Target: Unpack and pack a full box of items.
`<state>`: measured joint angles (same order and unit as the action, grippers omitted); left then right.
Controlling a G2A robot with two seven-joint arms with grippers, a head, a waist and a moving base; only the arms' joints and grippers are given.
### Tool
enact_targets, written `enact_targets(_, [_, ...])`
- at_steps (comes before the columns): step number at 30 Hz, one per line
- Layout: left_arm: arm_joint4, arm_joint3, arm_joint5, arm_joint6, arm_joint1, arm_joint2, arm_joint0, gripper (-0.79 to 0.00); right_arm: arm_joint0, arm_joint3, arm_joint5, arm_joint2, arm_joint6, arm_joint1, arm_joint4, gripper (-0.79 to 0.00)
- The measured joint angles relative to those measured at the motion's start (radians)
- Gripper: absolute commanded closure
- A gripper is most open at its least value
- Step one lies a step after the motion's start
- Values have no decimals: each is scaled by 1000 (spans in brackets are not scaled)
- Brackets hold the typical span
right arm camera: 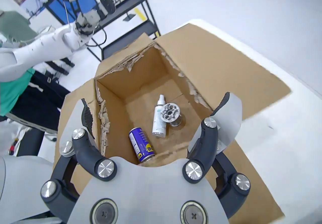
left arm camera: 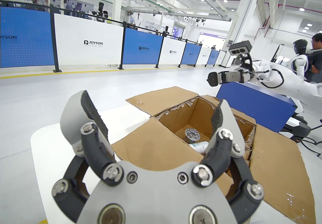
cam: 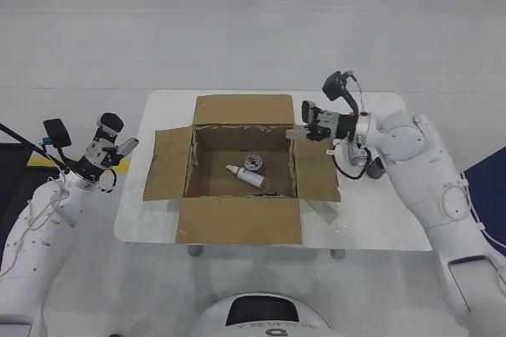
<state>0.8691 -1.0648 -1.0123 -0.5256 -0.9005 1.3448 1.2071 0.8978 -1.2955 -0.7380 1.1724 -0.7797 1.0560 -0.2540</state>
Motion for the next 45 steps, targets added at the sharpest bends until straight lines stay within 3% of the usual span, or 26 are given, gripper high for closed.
enact_targets(6, [0, 0, 0, 0, 0, 0, 0, -785, 138, -22, 47, 208, 35, -47, 23, -785])
enact_targets(9, [0, 0, 0, 0, 0, 0, 0, -785, 164, 3, 94, 260, 51, -57, 22, -785])
enact_targets(13, [0, 0, 0, 0, 0, 0, 0, -785, 167, 20, 112, 255, -20, -60, 85, -785])
enact_targets(21, [0, 0, 0, 0, 0, 0, 0, -785, 164, 18, 130, 257, -1, -60, 62, -785])
enact_targets(25, [0, 0, 0, 0, 0, 0, 0, -785, 151, -17, 338, 209, 111, -56, -158, -785])
enact_targets(29, [0, 0, 0, 0, 0, 0, 0, -785, 92, 70, 500, 199, 21, -59, -299, -785])
enact_targets(33, [0, 0, 0, 0, 0, 0, 0, -785, -16, 173, 655, 102, -68, -44, -465, -785])
enact_targets(45, [0, 0, 0, 0, 0, 0, 0, -785, -271, 545, 672, -190, -75, 62, -585, -785])
